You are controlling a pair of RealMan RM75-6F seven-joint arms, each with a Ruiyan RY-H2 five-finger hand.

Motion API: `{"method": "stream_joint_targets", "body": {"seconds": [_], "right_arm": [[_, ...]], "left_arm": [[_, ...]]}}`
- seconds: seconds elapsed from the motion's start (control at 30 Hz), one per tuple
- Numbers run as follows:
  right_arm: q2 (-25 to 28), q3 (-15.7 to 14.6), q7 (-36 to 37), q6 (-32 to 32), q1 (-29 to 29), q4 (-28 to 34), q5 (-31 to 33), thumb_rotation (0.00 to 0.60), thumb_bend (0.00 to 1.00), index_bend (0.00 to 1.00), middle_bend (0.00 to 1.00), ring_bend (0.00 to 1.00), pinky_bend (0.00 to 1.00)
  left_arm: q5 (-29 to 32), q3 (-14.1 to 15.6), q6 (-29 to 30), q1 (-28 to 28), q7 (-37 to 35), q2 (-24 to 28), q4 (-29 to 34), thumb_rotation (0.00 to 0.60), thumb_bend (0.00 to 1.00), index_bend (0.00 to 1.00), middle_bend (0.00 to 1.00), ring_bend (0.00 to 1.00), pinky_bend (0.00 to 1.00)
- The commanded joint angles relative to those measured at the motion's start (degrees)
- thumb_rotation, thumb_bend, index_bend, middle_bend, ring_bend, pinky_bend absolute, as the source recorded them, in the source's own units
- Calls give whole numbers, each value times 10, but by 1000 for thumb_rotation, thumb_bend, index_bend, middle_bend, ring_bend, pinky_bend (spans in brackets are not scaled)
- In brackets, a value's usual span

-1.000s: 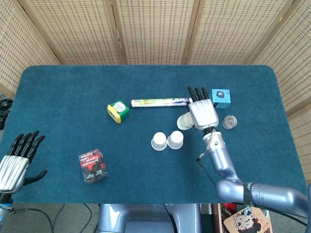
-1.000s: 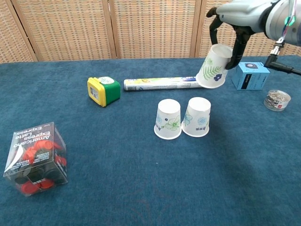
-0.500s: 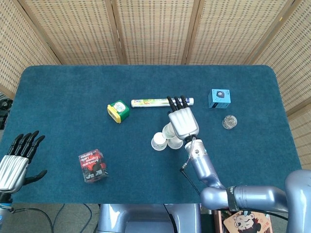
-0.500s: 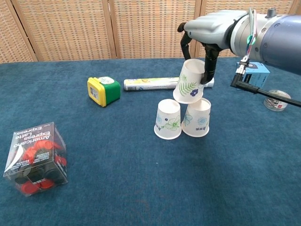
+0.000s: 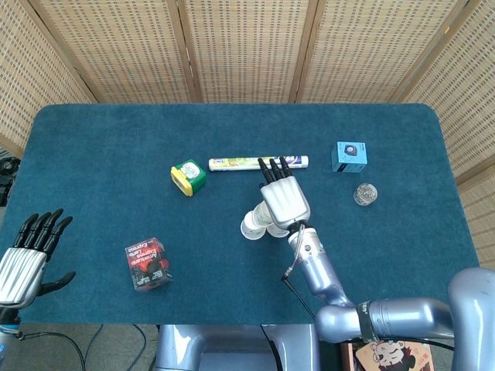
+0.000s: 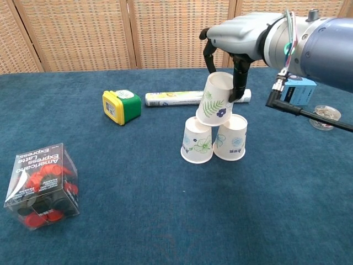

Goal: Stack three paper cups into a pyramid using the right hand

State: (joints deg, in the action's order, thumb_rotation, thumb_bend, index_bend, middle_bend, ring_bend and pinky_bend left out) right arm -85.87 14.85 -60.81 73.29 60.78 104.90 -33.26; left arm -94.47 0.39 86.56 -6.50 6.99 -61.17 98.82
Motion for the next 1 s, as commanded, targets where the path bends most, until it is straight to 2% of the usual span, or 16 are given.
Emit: {"method": "stream_joint_targets", "body": {"seconds": [0.03,0.47,0.7,1.0], "right_arm": [[-3,-2,-2,0,2,-2,4,600,150,541,15,0,0],[-10,-8,-3,-1,9,-10,21,600,150,539,2,0,0],[-7,-12,-9,-2,11,-7,37,600,150,322,0,0,0],[8,-8,-34,22,20,12,59,600,150,251,0,0,0]], "left_arm": [[0,0,0,0,0,0,0,600,181,0,0,0,0],[1,-1,-2,-1,1,0,0,600,181,0,0,0,0],[1,-1,0,0,0,0,0,600,180,0,0,0,0],[1,-1,0,0,-2,0,-1,600,180,0,0,0,0]]}}
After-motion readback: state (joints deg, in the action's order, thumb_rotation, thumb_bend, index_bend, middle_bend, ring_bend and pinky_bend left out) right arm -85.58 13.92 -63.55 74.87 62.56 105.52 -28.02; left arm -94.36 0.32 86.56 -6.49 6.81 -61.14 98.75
